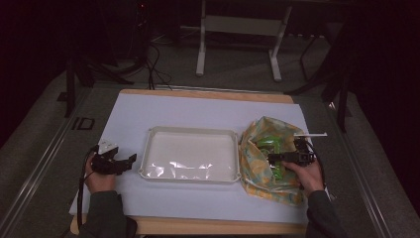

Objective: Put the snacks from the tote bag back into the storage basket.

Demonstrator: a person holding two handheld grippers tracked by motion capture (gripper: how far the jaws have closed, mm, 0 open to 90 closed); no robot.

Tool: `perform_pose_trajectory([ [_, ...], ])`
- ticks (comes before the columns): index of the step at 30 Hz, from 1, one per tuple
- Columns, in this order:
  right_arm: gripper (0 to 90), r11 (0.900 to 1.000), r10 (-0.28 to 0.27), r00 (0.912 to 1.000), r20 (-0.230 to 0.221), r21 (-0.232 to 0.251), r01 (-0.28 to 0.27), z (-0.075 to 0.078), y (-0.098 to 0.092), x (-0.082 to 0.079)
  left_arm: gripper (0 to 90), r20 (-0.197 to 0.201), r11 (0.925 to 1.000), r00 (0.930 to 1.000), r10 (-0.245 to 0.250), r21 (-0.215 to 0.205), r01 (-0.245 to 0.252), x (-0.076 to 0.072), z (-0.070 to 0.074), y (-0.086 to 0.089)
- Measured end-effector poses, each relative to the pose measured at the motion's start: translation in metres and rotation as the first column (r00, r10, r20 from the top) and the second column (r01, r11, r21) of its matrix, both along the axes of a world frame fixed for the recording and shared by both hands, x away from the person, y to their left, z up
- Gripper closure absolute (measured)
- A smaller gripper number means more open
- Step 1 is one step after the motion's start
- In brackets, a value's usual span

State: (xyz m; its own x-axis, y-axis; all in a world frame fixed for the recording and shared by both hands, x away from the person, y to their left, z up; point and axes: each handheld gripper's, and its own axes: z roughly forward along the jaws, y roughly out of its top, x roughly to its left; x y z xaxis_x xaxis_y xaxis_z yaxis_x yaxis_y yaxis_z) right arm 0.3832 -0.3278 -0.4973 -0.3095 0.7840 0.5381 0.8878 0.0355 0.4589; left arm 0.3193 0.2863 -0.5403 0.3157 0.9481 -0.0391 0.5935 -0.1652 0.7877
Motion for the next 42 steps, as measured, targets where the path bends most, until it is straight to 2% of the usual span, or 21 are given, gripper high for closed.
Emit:
perform_pose_trajectory([
  [3,54.8,1.000,0.018,0.9996,0.021,0.022,-0.019,0.008,0.006,0.000,20.6,0.000,1.0000,1.0000,-0.001,0.000,0.001,0.000,0.000,0.000],
  [8,56.3,0.998,0.042,0.9987,0.029,0.039,-0.043,0.017,0.016,0.002,20.6,-0.001,1.0000,1.0000,-0.001,0.000,0.001,0.000,0.000,0.000],
  [15,55.8,0.999,0.029,0.9996,0.005,-0.031,-0.029,0.014,0.031,0.009,20.6,-0.001,1.0000,1.0000,-0.001,0.000,0.001,0.000,0.000,0.000],
  [17,60.2,0.999,0.025,0.9997,0.005,-0.036,-0.025,0.014,0.034,0.009,20.6,0.000,1.0000,1.0000,-0.001,-0.002,0.001,0.000,0.000,0.000],
  [21,66.3,1.000,-0.006,0.9997,0.023,-0.027,0.007,0.019,0.034,0.008,20.6,-0.001,1.0000,1.0000,-0.002,-0.001,0.002,0.000,0.000,0.000],
  [27,70.1,0.999,-0.018,0.9988,0.045,-0.038,0.020,0.026,0.033,0.002,20.6,0.000,1.0000,1.0000,-0.003,0.002,0.003,0.000,0.000,0.000],
  [42,72.3,0.996,-0.029,0.9965,0.079,-0.086,0.036,0.041,0.031,-0.003,20.6,0.002,1.0000,1.0000,-0.001,-0.001,0.001,0.000,0.000,0.000],
])
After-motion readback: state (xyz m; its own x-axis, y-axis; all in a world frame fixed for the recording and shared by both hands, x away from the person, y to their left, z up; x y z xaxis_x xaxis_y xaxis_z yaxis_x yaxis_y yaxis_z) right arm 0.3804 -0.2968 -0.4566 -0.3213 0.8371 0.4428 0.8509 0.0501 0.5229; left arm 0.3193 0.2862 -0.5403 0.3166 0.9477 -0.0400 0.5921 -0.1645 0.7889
